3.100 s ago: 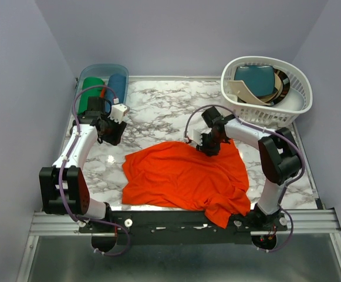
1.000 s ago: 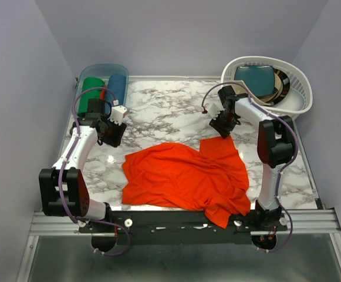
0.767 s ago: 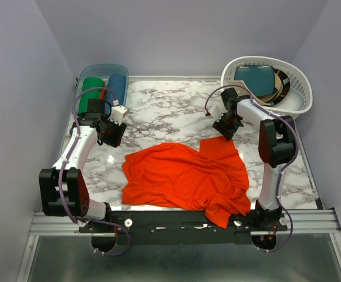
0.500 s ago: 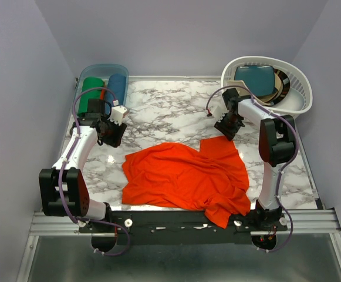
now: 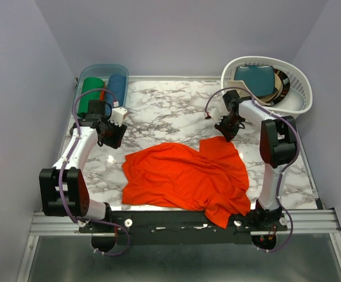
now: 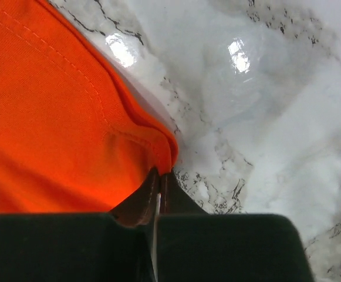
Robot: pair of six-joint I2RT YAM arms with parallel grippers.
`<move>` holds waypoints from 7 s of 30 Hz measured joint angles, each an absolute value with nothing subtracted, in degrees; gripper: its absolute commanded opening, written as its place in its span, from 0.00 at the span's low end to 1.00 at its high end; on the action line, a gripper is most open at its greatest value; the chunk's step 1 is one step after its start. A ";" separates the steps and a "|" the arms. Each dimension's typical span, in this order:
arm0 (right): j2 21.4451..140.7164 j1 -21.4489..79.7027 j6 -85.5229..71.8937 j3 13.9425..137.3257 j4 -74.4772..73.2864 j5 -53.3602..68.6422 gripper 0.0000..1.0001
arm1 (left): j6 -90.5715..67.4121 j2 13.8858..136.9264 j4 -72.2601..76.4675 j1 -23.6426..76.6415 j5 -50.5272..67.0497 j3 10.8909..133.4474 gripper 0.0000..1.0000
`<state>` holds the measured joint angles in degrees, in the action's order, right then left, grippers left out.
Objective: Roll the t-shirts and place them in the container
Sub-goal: Flatten out the T-shirt at the center of the board.
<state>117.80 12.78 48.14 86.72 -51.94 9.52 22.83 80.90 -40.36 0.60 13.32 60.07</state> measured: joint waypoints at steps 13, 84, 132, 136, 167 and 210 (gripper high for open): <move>87.99 12.78 42.37 76.12 -39.27 13.91 0.01 | 23.99 81.12 -40.51 0.60 14.41 58.50 0.70; 64.10 10.00 34.85 91.68 -32.58 -6.72 0.01 | 25.47 56.29 -40.38 2.31 16.73 88.66 0.00; 39.97 8.51 47.07 70.85 -23.07 22.94 0.01 | 8.84 46.85 -35.83 -21.41 45.95 90.56 0.00; 46.59 8.69 46.33 60.62 -22.02 28.16 0.01 | 14.96 48.42 -38.92 -17.69 44.10 71.75 0.00; 123.22 12.40 48.99 108.99 -17.08 12.64 0.01 | 28.10 103.20 -26.50 -2.26 19.16 83.24 0.00; 38.83 16.12 35.24 108.27 -43.22 9.85 0.01 | 21.78 33.85 -57.58 -3.60 21.91 118.34 0.00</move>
<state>38.83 16.12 35.24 108.27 -43.22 9.85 21.78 33.85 -57.58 -3.60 21.91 118.34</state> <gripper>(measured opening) 0.011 0.009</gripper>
